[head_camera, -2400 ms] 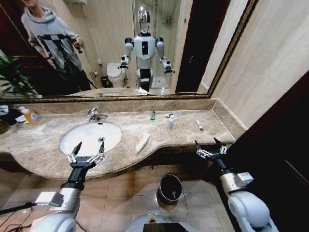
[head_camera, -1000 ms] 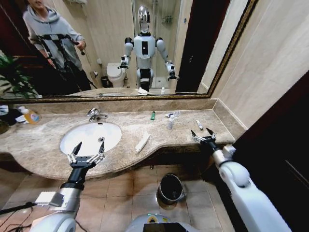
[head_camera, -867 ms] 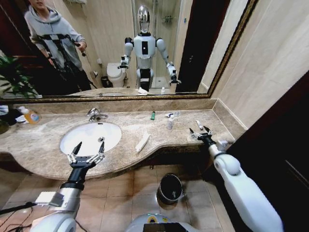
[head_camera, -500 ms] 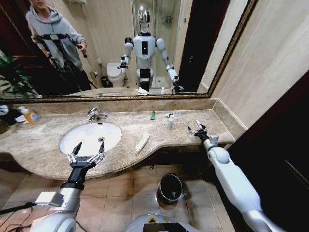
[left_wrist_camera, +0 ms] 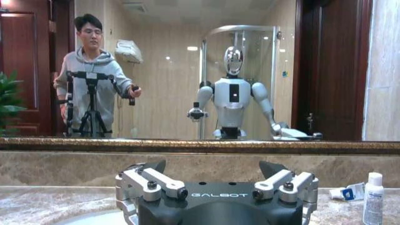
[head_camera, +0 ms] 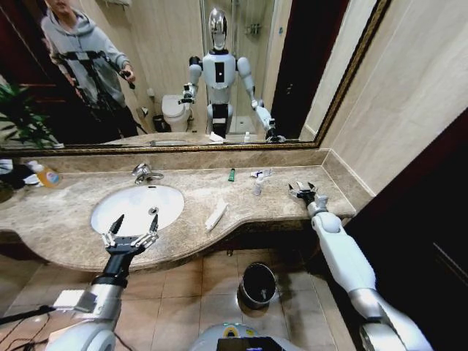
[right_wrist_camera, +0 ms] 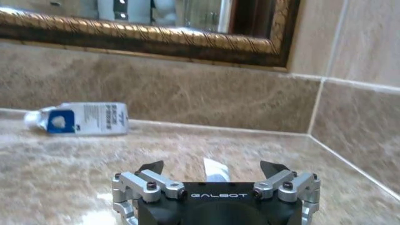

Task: Pick up the trash from the sink and place it in the trash bin.

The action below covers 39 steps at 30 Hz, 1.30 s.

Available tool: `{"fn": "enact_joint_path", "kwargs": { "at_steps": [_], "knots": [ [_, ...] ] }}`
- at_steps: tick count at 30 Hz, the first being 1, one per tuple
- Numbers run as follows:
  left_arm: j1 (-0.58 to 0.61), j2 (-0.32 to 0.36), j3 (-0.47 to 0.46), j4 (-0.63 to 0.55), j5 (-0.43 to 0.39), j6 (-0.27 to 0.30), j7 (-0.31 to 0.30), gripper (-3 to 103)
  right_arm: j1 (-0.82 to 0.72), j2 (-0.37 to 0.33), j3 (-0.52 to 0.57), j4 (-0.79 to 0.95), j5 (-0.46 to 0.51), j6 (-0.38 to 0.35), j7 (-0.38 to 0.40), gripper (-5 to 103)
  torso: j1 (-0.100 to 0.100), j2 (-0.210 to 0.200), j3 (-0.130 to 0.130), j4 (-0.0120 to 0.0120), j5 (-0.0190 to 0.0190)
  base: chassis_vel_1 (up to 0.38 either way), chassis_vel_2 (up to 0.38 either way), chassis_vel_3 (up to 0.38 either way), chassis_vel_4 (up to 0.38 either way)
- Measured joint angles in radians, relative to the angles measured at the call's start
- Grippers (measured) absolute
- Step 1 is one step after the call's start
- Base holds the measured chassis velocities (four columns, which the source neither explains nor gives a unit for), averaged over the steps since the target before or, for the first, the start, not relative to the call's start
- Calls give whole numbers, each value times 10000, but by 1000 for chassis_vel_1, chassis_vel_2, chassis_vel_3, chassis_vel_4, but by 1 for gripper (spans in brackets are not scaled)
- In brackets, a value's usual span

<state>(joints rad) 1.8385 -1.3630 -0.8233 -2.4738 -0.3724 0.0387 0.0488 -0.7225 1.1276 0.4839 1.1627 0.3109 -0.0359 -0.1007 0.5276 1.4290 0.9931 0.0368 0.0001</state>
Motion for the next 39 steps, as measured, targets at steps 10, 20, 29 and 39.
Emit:
{"fn": "enact_joint_path", "kwargs": {
  "at_steps": [10,20,29,39],
  "knots": [
    [0,0,0,0,0,0,0,100,-491,-87,246,171,93,-248,-239,94,-1,2,-2,0,-5,0,0,0,0],
    [0,0,0,0,0,-1,0,100,-829,-262,372,602,728,-666,-5,56,-1,2,-1,2,-1,0,0,0,0],
    [0,0,0,-1,0,0,0,100,-1403,-478,648,1056,1040,-714,-33,23,-1,2,-1,1,-1,0,0,0,0],
    [0,0,-1,0,0,-1,0,100,-2260,-735,979,2179,1282,-722,-38,18,0,0,1,-1,1,0,0,0,0]
  ]
}}
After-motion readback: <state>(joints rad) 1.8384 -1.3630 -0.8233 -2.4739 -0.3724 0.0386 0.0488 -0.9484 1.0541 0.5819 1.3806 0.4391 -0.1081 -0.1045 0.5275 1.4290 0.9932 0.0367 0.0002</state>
